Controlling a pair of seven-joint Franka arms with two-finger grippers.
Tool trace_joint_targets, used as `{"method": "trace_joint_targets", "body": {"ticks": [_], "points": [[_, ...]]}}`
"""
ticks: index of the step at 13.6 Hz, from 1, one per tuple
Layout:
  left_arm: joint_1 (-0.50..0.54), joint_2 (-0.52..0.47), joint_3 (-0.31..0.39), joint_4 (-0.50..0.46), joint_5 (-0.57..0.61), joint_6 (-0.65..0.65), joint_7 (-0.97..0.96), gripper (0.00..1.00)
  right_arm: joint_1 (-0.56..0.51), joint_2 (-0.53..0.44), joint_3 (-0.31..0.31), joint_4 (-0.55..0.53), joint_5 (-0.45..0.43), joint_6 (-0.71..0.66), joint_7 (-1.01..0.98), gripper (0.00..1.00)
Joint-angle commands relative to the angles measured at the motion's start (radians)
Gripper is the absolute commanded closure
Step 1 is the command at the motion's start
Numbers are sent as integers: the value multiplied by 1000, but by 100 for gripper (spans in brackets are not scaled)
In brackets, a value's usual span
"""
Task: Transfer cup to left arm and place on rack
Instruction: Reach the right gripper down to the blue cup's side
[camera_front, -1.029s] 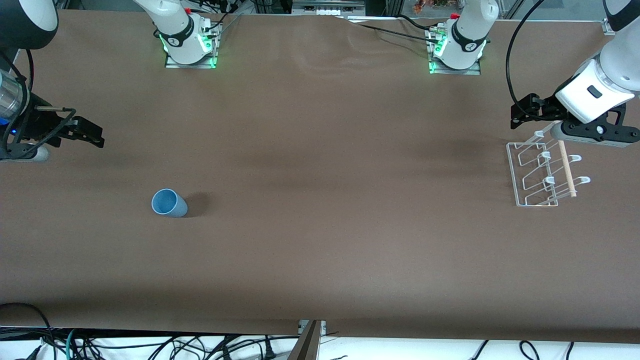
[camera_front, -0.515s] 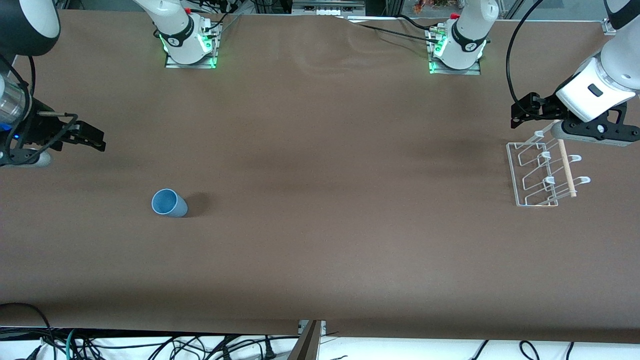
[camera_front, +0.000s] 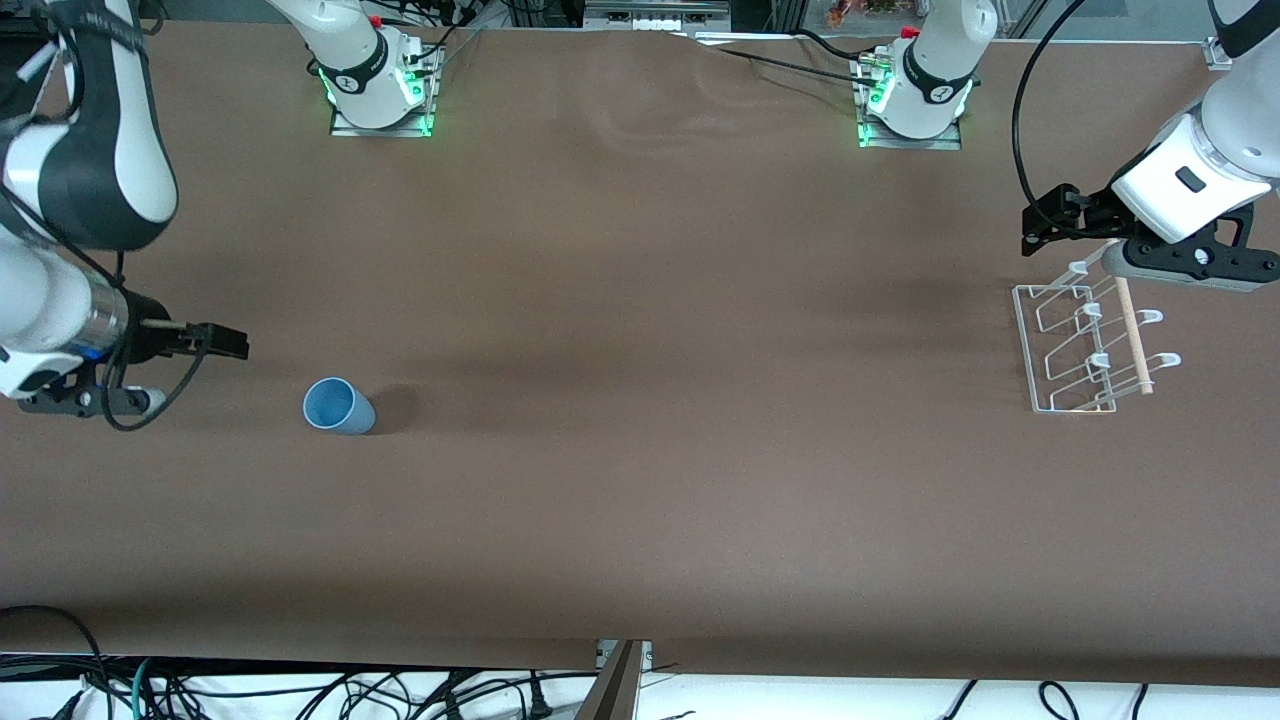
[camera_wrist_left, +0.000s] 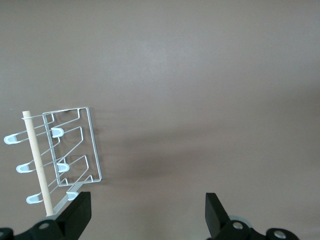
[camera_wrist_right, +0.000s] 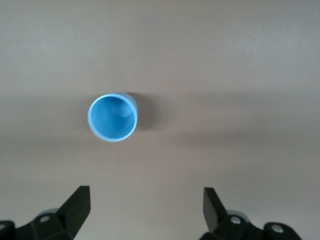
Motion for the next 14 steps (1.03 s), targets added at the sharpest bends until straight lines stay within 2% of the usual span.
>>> {"method": "trace_joint_targets", "body": {"ticks": [1, 4, 9, 14], "points": [[12, -13, -9, 5, -19, -15, -6, 0, -13, 62, 6, 21, -4, 32, -2, 0], [12, -13, -9, 5, -19, -15, -4, 0, -9, 143, 7, 13, 2, 104, 0, 0], [12, -13, -9, 6, -18, -15, -4, 0, 2, 202, 16, -54, 4, 239, 15, 0], [12, -13, -9, 6, -18, -15, -4, 0, 13, 235, 19, -60, 4, 248, 20, 0]]}}
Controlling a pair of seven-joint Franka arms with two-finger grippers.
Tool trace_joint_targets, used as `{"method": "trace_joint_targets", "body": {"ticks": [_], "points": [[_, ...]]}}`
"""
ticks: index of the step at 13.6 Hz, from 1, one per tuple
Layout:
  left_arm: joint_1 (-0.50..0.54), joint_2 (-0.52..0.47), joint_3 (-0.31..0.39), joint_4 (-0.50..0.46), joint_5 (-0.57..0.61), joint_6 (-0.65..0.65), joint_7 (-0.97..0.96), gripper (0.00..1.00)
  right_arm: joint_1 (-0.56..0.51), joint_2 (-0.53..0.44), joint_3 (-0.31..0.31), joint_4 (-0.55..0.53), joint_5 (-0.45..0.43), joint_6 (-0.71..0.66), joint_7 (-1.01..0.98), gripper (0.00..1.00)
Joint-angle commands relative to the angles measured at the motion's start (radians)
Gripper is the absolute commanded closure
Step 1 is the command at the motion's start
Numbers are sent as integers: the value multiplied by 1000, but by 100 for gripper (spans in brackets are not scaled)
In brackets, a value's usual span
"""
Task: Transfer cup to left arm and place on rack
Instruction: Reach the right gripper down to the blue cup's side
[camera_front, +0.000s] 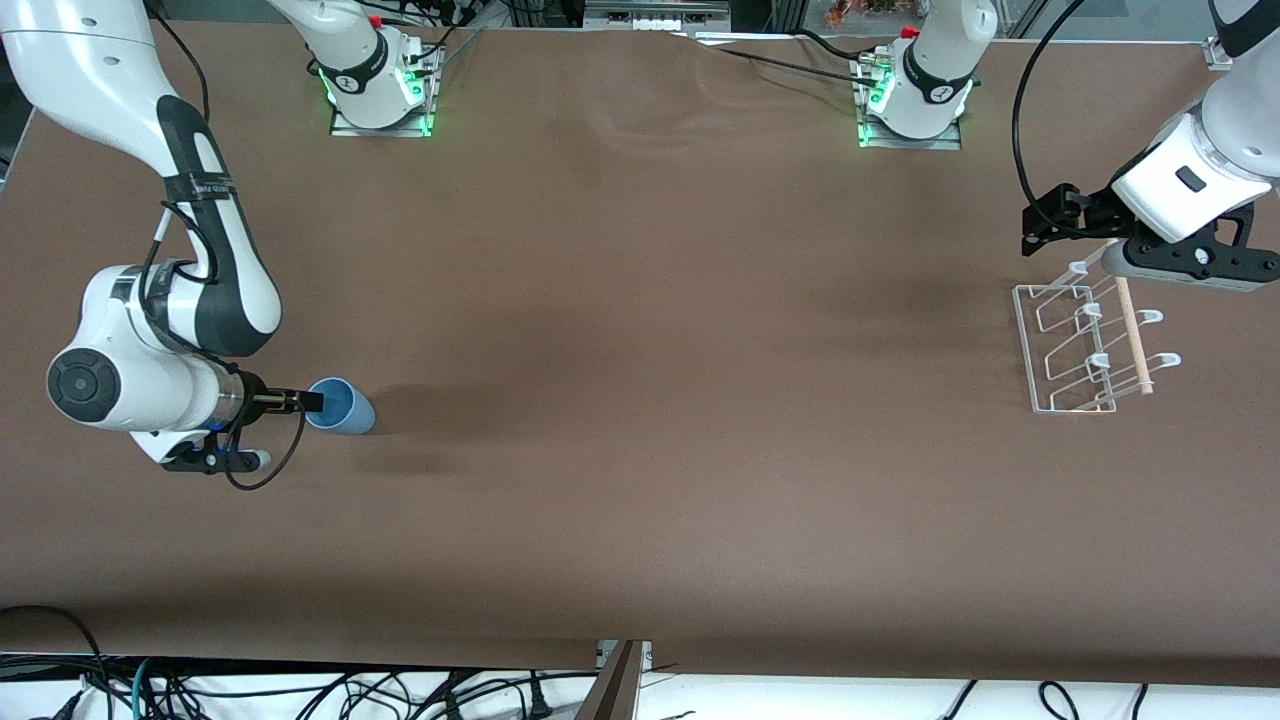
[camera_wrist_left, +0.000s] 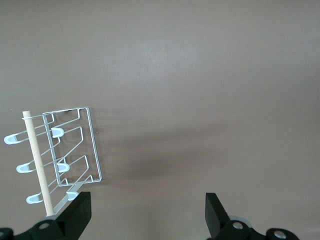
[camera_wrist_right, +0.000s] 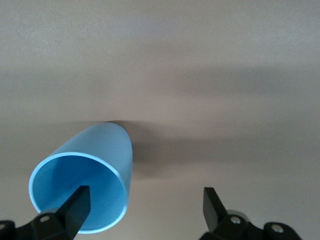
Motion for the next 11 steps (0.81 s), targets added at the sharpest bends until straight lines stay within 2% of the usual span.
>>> {"method": "trace_joint_targets", "body": {"ticks": [1, 3, 4, 5, 6, 7, 11], "points": [[12, -13, -9, 6, -18, -15, -4, 0, 7, 5, 4, -9, 5, 12, 14, 0], [12, -13, -9, 6, -19, -15, -4, 0, 8, 17, 4, -11, 8, 12, 14, 3], [12, -13, -9, 4, -18, -15, -4, 0, 8, 19, 4, -11, 10, 10, 14, 29], [12, -13, -9, 6, -18, -15, -4, 0, 10, 19, 4, -11, 10, 10, 14, 49], [12, -13, -11, 6, -18, -15, -4, 0, 10, 19, 4, -9, 11, 7, 14, 62], [12, -13, -11, 6, -18, -15, -4, 0, 10, 19, 4, -9, 16, 7, 12, 71], [12, -13, -12, 6, -18, -17, -11, 0, 10, 26, 5, -6, 32, 9, 5, 96]]}}
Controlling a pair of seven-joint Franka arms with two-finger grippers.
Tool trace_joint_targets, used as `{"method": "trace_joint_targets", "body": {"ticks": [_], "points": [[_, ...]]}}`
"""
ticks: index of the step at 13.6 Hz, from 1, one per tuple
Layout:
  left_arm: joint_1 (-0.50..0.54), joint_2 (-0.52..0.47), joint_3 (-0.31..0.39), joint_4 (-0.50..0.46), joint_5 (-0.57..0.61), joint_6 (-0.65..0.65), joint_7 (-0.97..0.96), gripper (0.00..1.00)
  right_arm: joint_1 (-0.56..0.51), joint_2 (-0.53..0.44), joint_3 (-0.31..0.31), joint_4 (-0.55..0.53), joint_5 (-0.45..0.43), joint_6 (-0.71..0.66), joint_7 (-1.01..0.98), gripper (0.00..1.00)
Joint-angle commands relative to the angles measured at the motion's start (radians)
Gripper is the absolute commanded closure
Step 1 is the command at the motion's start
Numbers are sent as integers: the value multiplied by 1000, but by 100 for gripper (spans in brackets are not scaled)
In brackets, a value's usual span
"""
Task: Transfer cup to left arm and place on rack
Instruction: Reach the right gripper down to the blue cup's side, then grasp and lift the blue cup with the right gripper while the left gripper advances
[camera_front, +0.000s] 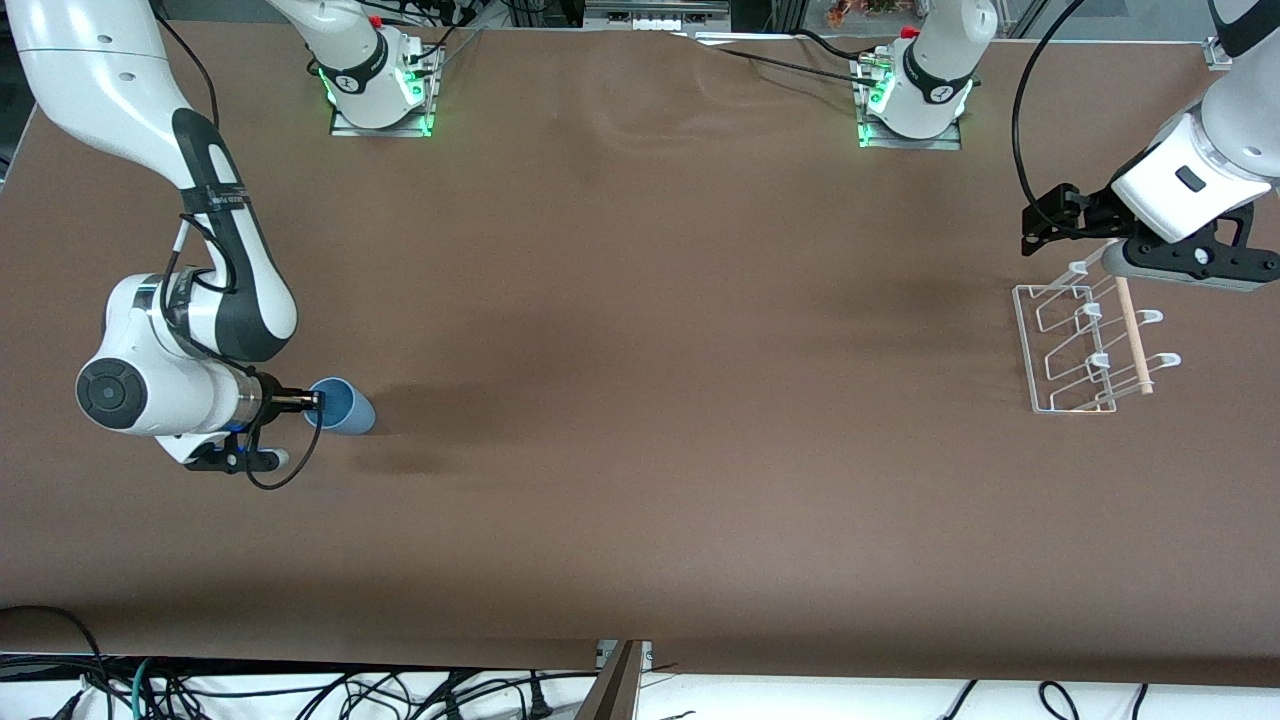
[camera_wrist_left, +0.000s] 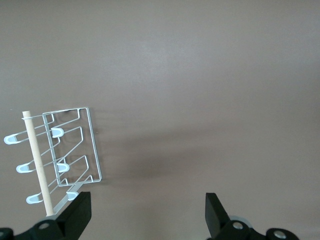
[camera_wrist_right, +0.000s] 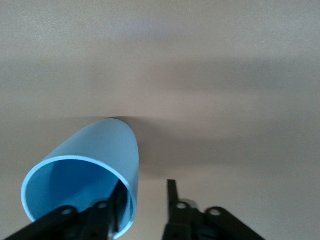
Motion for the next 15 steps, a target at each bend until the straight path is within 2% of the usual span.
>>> {"method": "trace_joint_targets", "body": {"ticks": [1, 4, 7, 11, 15], "points": [[11, -13, -13, 6, -18, -17, -12, 0, 1, 6, 4, -1, 39, 9, -1, 100], [5, 15, -13, 4, -19, -26, -11, 0, 1, 11, 7, 8, 56, 12, -4, 100], [-3, 55, -13, 7, -19, -73, -7, 0, -1, 5, 42, 71, 77, 3, -2, 100], [-11, 145, -15, 79, -18, -70, -6, 0, 1, -9, 99, 110, 214, -8, 2, 100], [-26, 272, -16, 206, -42, -12, -4, 0, -1, -23, 194, 110, 369, -10, 9, 100]]}}
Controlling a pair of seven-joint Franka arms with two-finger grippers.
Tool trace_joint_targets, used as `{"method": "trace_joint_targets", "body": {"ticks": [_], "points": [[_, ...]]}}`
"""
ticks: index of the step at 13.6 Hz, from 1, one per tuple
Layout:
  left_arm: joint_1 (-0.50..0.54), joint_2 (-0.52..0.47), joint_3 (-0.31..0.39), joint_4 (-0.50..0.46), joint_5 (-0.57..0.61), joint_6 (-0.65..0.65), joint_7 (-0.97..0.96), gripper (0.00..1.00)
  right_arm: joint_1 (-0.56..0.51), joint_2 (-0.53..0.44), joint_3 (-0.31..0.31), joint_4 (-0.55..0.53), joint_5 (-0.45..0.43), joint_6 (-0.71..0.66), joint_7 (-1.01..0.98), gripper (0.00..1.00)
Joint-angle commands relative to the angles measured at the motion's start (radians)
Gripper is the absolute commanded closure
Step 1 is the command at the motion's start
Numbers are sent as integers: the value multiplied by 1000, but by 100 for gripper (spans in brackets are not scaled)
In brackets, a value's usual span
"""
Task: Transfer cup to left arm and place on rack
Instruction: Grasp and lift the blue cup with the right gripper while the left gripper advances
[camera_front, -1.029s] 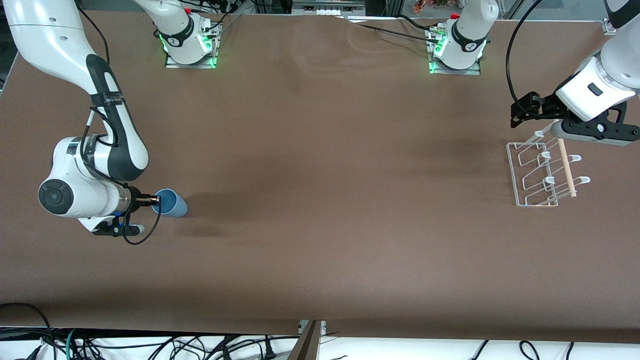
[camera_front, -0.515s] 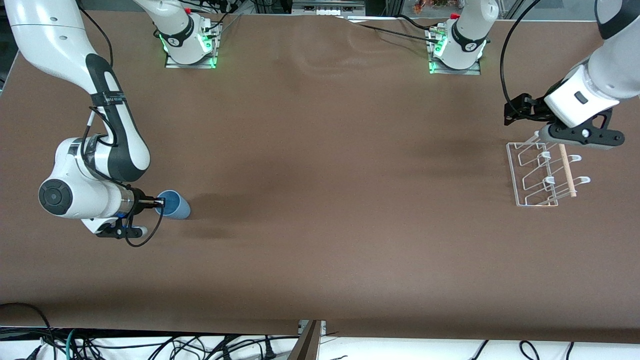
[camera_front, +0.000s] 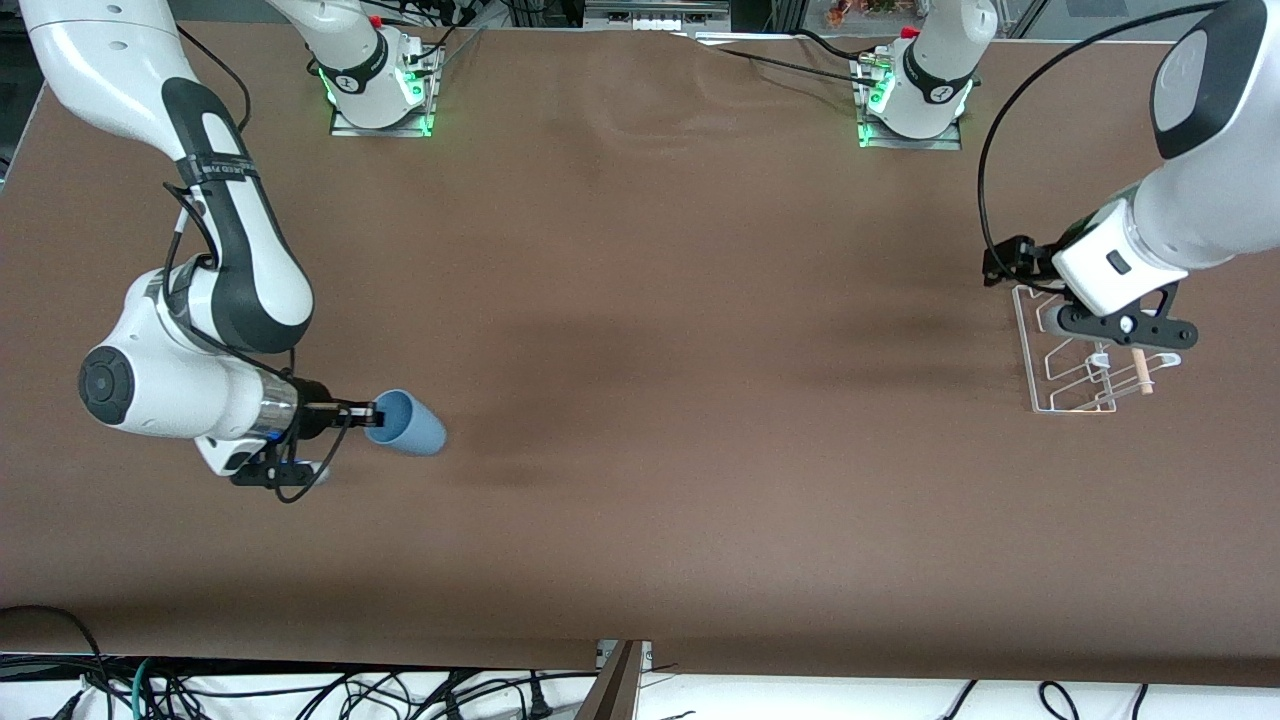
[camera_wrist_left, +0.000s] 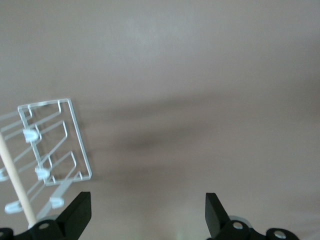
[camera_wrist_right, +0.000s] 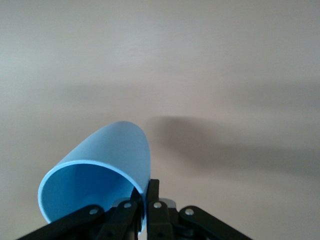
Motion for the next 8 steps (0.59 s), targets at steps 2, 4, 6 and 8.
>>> {"method": "trace_joint_targets", "body": {"ticks": [2, 4, 6, 8], "points": [[-34, 121, 0, 112, -72, 92, 0, 0, -8, -13, 83, 5, 187, -13, 89, 100], [-63, 152, 0, 112, -122, 178, 26, 0, -8, -9, 146, 11, 233, 9, 159, 100], [-103, 177, 0, 110, -193, 252, 102, 0, 5, 19, 186, 43, 273, 42, 214, 100], [-143, 195, 0, 109, -250, 306, 173, 0, 46, 28, 194, 44, 373, 116, 229, 100]]}}
